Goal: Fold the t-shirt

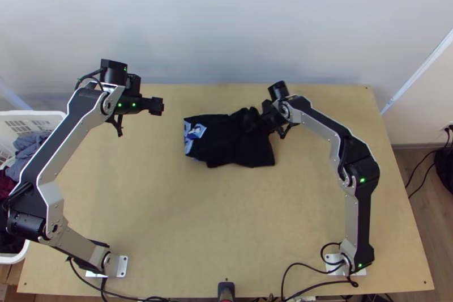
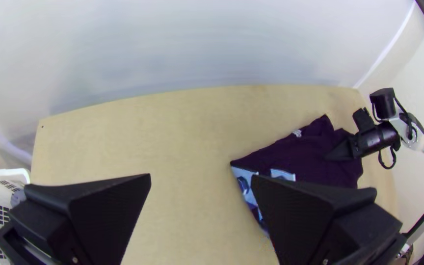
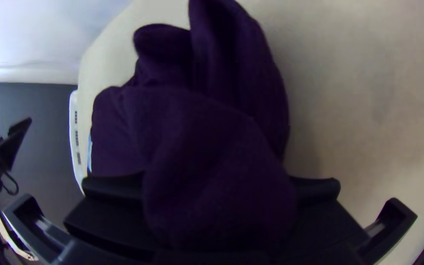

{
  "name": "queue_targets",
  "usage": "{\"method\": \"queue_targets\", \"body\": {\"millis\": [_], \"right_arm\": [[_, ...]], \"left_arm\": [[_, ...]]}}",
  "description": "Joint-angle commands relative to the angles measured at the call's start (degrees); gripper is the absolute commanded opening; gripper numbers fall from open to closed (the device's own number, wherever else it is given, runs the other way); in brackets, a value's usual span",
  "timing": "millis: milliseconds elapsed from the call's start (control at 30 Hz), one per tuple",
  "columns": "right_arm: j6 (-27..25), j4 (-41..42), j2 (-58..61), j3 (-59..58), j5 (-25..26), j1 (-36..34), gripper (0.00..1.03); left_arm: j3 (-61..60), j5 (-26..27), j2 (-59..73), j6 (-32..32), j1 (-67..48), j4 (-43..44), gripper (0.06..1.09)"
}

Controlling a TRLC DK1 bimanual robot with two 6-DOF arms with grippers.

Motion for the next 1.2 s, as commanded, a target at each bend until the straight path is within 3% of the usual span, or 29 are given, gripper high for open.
{"method": "queue_targets", "body": {"millis": [0, 333, 600, 1000, 1033, 1067, 1100, 1133, 1167], "right_arm": [[5.59, 3.96, -1.04, -0.63, 3.97, -6.17, 0.03], [11.48, 9.06, -4.29, -1.86, 10.21, -19.97, 0.03], [12.88, 12.22, -9.38, -7.66, 15.75, -29.55, 0.03], [12.53, 14.16, -14.83, -16.63, 16.10, -40.36, 0.03], [12.09, 14.16, -15.19, -17.16, 16.10, -40.53, 0.14], [11.39, 14.16, -15.63, -17.68, 16.10, -40.62, 0.39], [10.77, 14.16, -16.15, -18.21, 16.10, -40.62, 0.78], [9.54, 13.98, -16.86, -18.56, 16.19, -40.62, 1.01], [8.40, 14.16, -18.35, -19.35, 16.19, -40.62, 1.00]], "left_arm": [[0.32, 0.85, -2.16, -1.37, 0.26, -0.43, 1.05], [0.41, 0.85, -3.13, -1.63, 0.88, -0.43, 1.05], [1.11, 0.85, -3.22, -2.42, 0.79, -0.43, 1.05], [1.11, 0.93, -3.92, -3.04, -0.44, -0.43, 1.05], [1.02, 0.93, -3.92, -3.04, -0.71, -0.43, 1.05], [1.02, 0.93, -3.92, -3.04, -0.79, -0.43, 1.05], [1.02, 0.93, -4.10, -3.04, -0.88, -0.43, 1.05], [1.11, 0.93, -4.19, -3.04, -0.88, -0.43, 1.05], [1.11, 0.93, -4.36, -3.04, -0.88, -0.34, 1.05]]}}
